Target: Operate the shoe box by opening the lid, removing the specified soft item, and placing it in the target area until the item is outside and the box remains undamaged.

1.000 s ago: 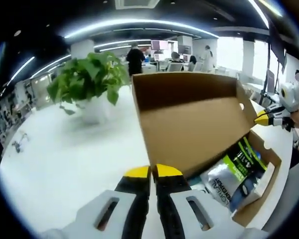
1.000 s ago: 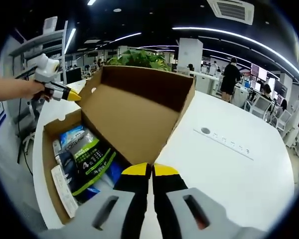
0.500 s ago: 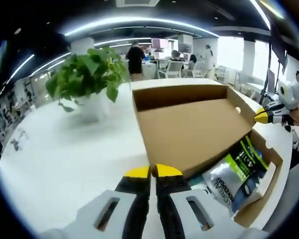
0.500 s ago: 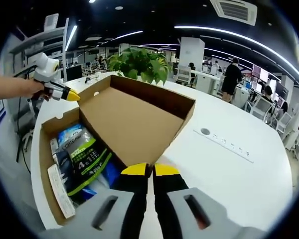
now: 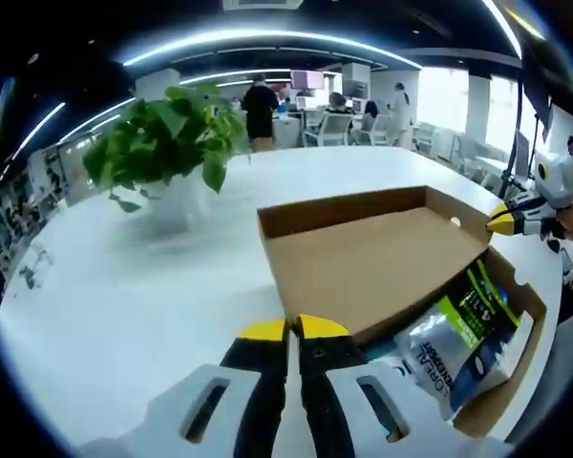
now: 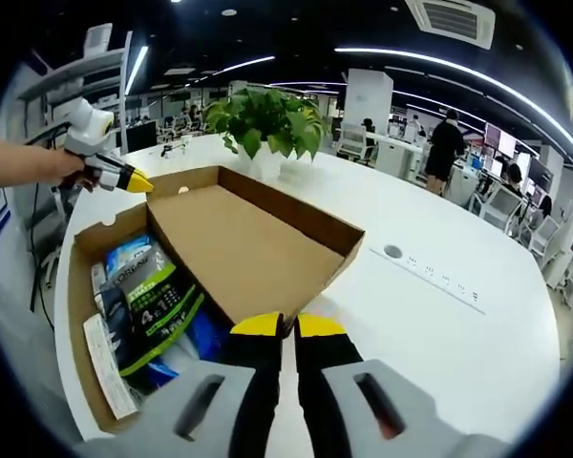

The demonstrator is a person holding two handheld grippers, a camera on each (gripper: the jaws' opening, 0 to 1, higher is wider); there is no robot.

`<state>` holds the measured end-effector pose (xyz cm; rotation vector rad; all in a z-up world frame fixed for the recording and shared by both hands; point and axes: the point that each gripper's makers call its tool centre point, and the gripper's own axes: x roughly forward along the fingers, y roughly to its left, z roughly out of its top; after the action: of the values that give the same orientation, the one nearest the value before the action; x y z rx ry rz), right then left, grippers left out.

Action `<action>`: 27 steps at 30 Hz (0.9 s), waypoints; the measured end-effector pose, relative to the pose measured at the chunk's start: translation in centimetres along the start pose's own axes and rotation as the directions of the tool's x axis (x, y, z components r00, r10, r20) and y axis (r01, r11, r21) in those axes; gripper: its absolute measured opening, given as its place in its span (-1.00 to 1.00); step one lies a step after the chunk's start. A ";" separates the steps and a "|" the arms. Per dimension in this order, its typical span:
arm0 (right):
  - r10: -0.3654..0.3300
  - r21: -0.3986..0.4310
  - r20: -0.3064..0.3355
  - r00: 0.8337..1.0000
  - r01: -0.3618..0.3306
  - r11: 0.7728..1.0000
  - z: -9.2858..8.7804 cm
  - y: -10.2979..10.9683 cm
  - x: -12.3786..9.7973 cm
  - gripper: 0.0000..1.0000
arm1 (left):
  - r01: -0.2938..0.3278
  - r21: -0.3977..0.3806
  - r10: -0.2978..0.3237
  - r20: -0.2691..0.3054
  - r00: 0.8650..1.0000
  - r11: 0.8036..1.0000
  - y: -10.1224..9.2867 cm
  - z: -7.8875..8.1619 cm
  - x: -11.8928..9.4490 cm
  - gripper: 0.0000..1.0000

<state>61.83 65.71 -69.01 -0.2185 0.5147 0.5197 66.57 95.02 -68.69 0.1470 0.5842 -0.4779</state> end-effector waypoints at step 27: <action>0.022 0.060 -0.026 0.999 -0.020 0.998 -0.2 -0.4 0.8 -0.90 | -0.010 -0.026 0.009 -0.042 0.999 1.000 0.0 -0.5 0.8 -0.99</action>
<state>62.51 65.61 -69.55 -0.1631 0.5587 0.5214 66.92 94.85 -69.55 0.1350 0.6303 -0.4586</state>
